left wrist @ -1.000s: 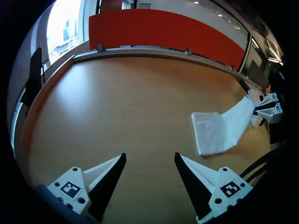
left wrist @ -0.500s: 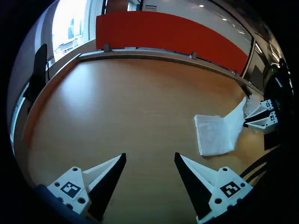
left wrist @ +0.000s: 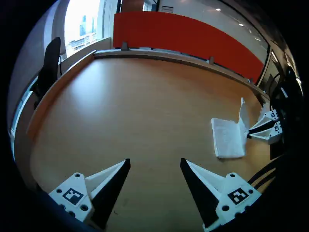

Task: Fold towel

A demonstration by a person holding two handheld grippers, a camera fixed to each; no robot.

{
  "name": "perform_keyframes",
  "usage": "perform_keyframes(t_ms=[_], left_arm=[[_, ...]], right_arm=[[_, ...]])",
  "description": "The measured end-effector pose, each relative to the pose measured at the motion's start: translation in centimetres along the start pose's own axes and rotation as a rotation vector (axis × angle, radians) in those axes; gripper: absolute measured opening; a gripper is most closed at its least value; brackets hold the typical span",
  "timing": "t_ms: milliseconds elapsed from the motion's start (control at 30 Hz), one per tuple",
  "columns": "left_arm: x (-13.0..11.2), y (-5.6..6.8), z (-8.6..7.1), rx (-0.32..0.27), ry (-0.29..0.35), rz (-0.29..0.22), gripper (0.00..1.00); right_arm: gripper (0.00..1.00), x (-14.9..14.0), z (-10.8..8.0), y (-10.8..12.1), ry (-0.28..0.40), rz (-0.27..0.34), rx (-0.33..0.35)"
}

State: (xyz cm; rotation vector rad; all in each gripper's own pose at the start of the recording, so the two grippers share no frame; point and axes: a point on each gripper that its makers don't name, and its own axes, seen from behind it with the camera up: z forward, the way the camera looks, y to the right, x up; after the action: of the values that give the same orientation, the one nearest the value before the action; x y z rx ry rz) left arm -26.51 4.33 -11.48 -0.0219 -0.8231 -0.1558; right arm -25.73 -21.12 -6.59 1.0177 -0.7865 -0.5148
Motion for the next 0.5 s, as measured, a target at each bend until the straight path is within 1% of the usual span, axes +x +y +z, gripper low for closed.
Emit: perform_keyframes(t_ms=[200,433,500], left_arm=[[-0.24,-0.35,-0.09,0.006,-0.001,-0.005,0.96],[-0.25,-0.33,0.00,0.006,-0.002,-0.003,0.96],[-0.15,-0.25,0.00,0.004,-0.001,-0.002,0.96]], right_arm=[[0.04,-0.39,0.71,0.11,-0.008,0.020,0.003],[0.06,-0.67,0.82,0.52,-0.014,0.030,-0.006],[0.08,-0.63,0.76,0.58,-0.012,0.035,-0.007]])
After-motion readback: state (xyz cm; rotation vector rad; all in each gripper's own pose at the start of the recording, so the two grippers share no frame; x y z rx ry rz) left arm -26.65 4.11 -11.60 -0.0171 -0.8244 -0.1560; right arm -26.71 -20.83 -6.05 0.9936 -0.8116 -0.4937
